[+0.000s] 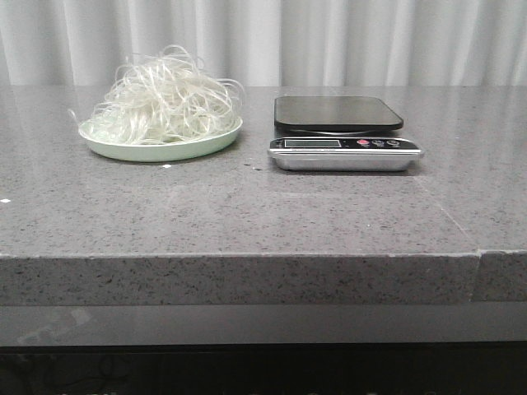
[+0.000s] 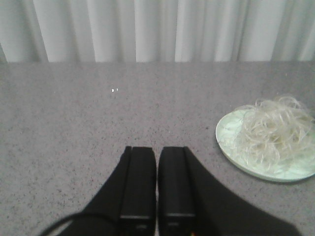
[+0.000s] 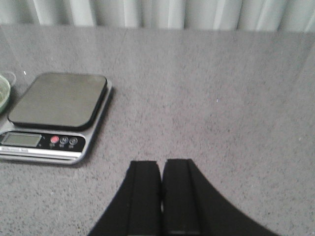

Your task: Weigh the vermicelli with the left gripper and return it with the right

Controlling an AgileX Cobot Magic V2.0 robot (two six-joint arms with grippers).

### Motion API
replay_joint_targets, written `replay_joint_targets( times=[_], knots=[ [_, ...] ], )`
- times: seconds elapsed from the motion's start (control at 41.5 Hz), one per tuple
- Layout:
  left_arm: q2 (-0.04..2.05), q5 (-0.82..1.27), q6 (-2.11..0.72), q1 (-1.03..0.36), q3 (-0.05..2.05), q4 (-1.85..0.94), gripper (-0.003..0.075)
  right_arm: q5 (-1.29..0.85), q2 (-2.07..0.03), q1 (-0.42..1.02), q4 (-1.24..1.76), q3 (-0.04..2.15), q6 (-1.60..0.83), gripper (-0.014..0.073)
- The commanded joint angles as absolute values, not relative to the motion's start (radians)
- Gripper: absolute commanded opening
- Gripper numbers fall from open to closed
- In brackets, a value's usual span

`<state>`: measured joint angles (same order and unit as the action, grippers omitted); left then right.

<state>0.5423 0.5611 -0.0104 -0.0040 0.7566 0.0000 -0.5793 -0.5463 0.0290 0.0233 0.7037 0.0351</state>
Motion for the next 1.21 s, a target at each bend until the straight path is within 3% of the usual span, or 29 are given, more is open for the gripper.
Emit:
replay_joint_targets(
  times=[0.0, 0.458, 0.53, 0.675, 0.747, 1.181],
  knots=[
    [0.594, 0.504, 0.0, -0.009, 0.788, -0.011, 0.0144, -0.521, -0.603, 0.026, 0.024, 0.734, 0.027, 0.0159],
    [0.754, 0.499, 0.0, -0.009, 0.788, -0.011, 0.0155, -0.529, -0.773, 0.026, 0.024, 0.734, 0.027, 0.0169],
    [0.77, 0.499, 0.0, -0.009, 0.788, -0.011, 0.0206, -0.528, -0.786, 0.026, 0.024, 0.734, 0.027, 0.0242],
    [0.786, 0.489, -0.025, -0.041, 0.788, -0.011, 0.0474, -0.516, -0.796, 0.026, 0.024, 0.734, 0.027, 0.0517],
    [0.796, 0.48, -0.031, -0.046, 0.788, -0.014, 0.0565, -0.513, -0.798, 0.026, 0.024, 0.734, 0.027, 0.0582],
    [1.044, 0.393, -0.031, -0.334, 0.917, -0.014, 0.0578, -0.498, -0.798, 0.026, 0.024, 0.734, 0.027, 0.0587]
  ],
)
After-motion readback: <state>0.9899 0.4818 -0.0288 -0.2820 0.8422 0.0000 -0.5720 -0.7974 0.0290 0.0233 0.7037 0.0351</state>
